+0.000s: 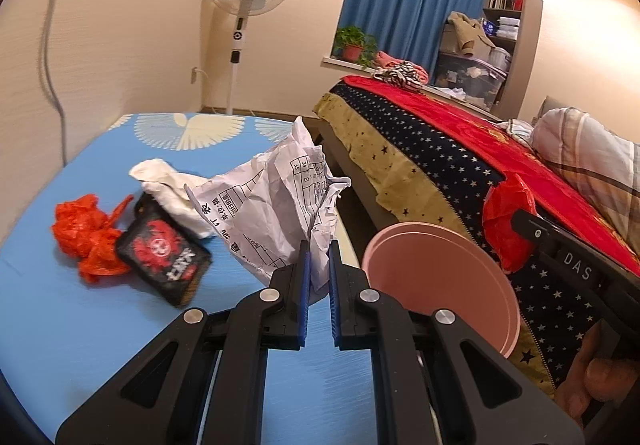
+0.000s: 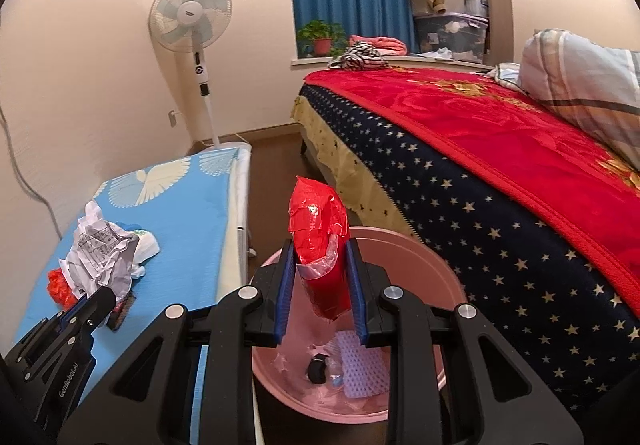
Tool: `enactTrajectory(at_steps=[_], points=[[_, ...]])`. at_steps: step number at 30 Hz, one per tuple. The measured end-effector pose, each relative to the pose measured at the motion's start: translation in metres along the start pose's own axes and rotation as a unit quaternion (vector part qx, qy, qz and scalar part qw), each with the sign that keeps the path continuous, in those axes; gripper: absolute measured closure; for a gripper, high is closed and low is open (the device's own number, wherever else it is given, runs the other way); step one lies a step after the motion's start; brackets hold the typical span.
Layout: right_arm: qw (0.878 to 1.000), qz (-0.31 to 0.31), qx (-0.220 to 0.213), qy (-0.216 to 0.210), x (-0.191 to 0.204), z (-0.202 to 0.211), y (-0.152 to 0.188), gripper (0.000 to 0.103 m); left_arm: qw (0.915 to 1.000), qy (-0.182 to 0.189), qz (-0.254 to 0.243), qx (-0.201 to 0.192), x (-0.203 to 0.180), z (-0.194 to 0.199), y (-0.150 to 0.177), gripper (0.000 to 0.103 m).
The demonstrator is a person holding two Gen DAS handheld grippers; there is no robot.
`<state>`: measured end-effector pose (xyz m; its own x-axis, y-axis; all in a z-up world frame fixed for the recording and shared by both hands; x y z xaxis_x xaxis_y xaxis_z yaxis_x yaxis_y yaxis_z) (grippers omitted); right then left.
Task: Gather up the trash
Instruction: 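Open the left gripper over the pink bin while the right releases the red bag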
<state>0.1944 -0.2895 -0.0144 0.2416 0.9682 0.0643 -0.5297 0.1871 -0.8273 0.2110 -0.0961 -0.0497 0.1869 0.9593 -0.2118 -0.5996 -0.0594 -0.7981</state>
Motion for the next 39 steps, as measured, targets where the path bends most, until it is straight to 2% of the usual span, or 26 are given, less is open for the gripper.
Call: enactTrajectory(at_steps=[13, 25, 28, 29, 30, 39], points=[[0.999, -0.029, 0.002, 0.037, -0.036, -0.004, -0.006, 0.077, 0.9981, 0.053, -0.027, 0.019, -0.051, -0.033, 0.003, 0.095], [0.997, -0.052, 0.012, 0.058, -0.062, -0.012, -0.01, 0.077, 0.9919, 0.103, -0.054, 0.052, -0.095, -0.058, 0.012, 0.095], [0.996, -0.064, 0.007, 0.067, -0.069, -0.011, -0.011, 0.07, 0.9903, 0.108, -0.064, 0.061, -0.102, -0.062, 0.016, 0.091], [0.995, -0.067, 0.006, 0.068, -0.071, -0.01, -0.012, 0.058, 0.9899, 0.107, -0.069, 0.063, -0.103, -0.063, 0.018, 0.084], [0.995, -0.072, 0.003, 0.068, -0.073, -0.009, -0.012, 0.05, 0.9899, 0.107, -0.068, 0.064, -0.102, -0.063, 0.018, 0.081], [0.997, -0.068, -0.004, 0.038, -0.061, -0.002, -0.012, 0.049, 0.9937, 0.088, -0.045, 0.054, -0.075, -0.045, 0.015, 0.081]])
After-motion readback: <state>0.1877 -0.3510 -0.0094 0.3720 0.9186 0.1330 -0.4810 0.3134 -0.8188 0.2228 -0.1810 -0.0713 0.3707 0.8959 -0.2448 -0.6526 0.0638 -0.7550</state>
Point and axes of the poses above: each gripper's, at about its wrist camera, not at the fingertips, and z roughly against the way its jaws point, x to its left, y to its underside, the point moved 8 cm from there along -z, roughly the way its jaws point, and after that the axes turned 5 degrees about x, right-handed, at the moved point
